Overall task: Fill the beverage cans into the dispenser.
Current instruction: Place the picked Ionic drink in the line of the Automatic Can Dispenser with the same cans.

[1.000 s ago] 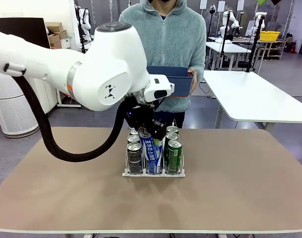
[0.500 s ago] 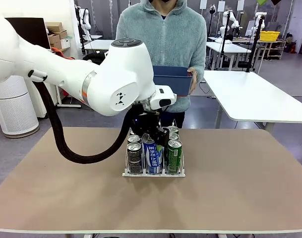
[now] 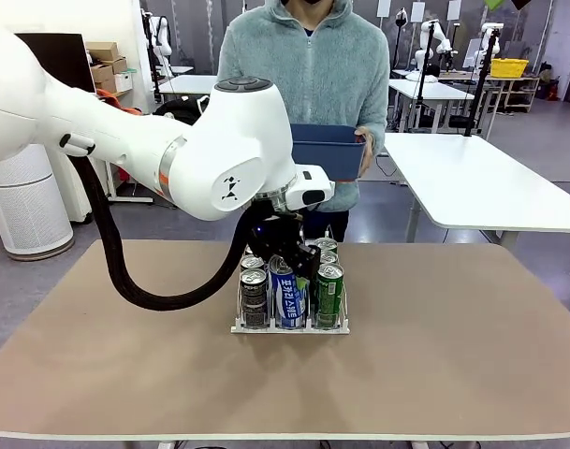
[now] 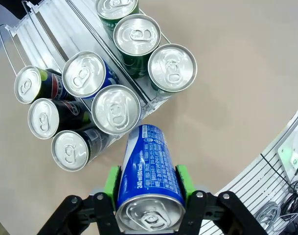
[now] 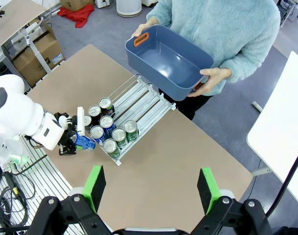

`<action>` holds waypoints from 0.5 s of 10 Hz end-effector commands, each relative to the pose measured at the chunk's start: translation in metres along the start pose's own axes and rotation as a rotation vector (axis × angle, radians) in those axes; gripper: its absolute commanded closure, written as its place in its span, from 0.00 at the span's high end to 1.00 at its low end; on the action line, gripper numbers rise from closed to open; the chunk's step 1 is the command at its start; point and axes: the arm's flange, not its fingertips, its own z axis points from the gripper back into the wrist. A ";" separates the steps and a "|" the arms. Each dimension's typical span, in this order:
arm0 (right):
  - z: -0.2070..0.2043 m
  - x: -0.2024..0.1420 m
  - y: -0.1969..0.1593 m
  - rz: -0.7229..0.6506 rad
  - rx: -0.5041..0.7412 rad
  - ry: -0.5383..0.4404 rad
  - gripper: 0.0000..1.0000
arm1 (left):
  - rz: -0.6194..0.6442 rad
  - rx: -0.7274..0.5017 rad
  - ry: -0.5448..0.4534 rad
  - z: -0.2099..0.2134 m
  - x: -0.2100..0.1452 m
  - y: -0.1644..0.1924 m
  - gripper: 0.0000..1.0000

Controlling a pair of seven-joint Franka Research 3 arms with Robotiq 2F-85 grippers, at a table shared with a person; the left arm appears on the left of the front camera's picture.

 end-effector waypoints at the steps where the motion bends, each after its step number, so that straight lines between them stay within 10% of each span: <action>1: 0.000 -0.001 0.001 0.001 -0.002 0.001 1.00 | 0.001 0.013 -0.003 -0.008 0.017 0.009 0.57; 5: 0.000 -0.001 0.001 0.001 -0.002 0.001 1.00 | 0.007 0.030 0.019 -0.024 0.031 0.019 0.57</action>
